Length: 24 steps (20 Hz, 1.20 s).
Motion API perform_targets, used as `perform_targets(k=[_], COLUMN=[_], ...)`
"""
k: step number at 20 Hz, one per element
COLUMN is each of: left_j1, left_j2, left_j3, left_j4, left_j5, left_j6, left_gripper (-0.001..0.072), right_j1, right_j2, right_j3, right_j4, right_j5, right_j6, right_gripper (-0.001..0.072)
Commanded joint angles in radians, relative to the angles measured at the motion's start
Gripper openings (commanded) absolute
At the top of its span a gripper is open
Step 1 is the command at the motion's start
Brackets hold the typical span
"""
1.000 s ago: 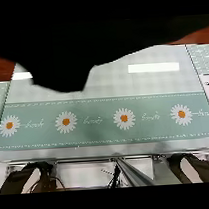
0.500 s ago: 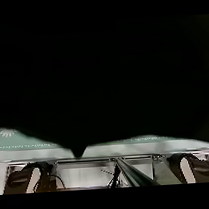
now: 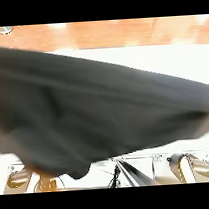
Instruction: Fold the shirts.
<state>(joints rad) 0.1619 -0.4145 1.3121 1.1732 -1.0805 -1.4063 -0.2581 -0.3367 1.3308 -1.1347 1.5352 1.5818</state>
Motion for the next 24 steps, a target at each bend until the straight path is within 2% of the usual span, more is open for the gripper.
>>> perform_targets(k=[1,2,5,7,10,15,16,17,18,19,21,22,24], left_j1=[0.000,0.000,-0.009,-0.036,-0.096,-0.171,-0.174,-0.173,-0.166,-0.150,-0.084,-0.037,0.056], left_j2=[-0.117,-0.190,-0.430,-0.578,-0.756,-0.917,-0.926,-0.927,-0.923,-0.916,-0.903,-0.903,-0.899], left_j3=[-0.253,-0.301,-0.320,-0.288,-0.212,-0.171,-0.171,-0.171,-0.169,-0.161,-0.113,-0.087,-0.103], left_j4=[-0.247,-0.328,-0.400,-0.400,-0.400,-0.400,-0.404,-0.404,-0.403,-0.403,-0.399,-0.396,-0.360], left_j5=[0.140,0.186,0.379,0.499,0.528,0.523,0.519,0.522,0.519,0.477,0.245,0.071,-0.174], left_j6=[0.136,0.206,0.225,0.225,0.225,0.224,0.224,0.224,0.224,0.224,0.216,0.217,0.198], left_gripper=[0.0021,0.0020,0.0020,0.0020,0.0021,0.0021,0.0023,0.0048,0.0274,0.0713,0.0705,0.0704,0.0702], right_j1=[0.000,0.000,0.000,0.000,0.013,0.109,0.112,0.111,0.103,0.086,0.027,-0.010,-0.083], right_j2=[-0.027,-0.066,-0.300,-0.517,-0.867,-1.326,-1.381,-1.425,-1.450,-1.461,-1.447,-1.428,-1.346], right_j3=[-0.351,-0.447,-0.597,-0.565,-0.407,-0.041,0.012,0.055,0.087,0.120,0.175,0.196,0.202], right_j4=[0.089,0.116,0.251,0.381,0.551,0.653,0.691,0.739,0.774,0.790,0.789,0.788,0.684], right_j5=[-0.229,-0.307,-0.532,-0.650,-0.694,-0.684,-0.683,-0.681,-0.652,-0.593,-0.409,-0.285,-0.068], right_j6=[-0.063,-0.092,-0.238,-0.365,-0.496,-0.469,-0.441,-0.386,-0.375,-0.373,-0.346,-0.335,-0.400], right_gripper=[0.0038,0.0038,0.0038,0.0038,0.0038,0.0039,0.0062,0.0273,0.0548,0.0629,0.0627,0.0621,0.0618])
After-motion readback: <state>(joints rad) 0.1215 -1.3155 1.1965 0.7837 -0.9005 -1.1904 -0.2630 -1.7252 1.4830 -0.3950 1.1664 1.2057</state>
